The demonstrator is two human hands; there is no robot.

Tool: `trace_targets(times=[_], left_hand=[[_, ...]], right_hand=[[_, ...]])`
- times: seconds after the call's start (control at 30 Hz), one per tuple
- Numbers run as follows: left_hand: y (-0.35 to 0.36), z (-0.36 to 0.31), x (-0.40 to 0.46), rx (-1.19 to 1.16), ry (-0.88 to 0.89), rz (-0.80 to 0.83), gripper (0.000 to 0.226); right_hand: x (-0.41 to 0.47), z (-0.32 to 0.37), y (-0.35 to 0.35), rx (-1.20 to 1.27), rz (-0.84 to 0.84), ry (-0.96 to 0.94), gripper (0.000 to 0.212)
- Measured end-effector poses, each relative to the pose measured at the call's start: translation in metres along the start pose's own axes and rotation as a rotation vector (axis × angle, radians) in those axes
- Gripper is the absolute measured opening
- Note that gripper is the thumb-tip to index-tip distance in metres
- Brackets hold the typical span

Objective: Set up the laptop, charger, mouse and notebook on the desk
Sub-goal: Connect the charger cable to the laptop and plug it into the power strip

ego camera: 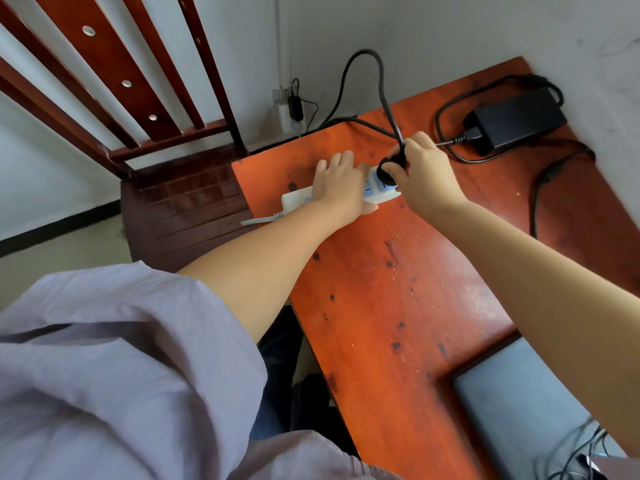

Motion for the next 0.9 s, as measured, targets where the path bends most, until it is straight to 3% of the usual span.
trace_targets(times=[0.13,0.27,0.43,0.9], left_hand=[[-0.002,0.0,-0.001,0.012,0.004,0.004,0.065],[-0.002,-0.001,-0.001,-0.01,0.001,0.004,0.057],[-0.001,0.0,0.0,0.005,0.004,-0.002,0.063],[-0.001,-0.001,0.0,-0.035,-0.003,0.002,0.056]], right_hand=[[0.017,0.003,-0.004,-0.017,0.02,0.063,0.023],[-0.007,-0.006,0.0,0.059,-0.061,0.007,0.017],[0.012,-0.001,0.0,-0.005,-0.016,0.018,0.022],[-0.004,-0.014,0.005,0.076,-0.098,-0.019,0.016]])
Point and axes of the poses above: each hand's wrist, its own x-axis towards the middle knuckle, its own y-axis out of the palm, z = x × y, the point moved 1 cm from there along x, towards the middle knuckle, and after that the axes turned 15 degrees about x, right-handed, at the moved point
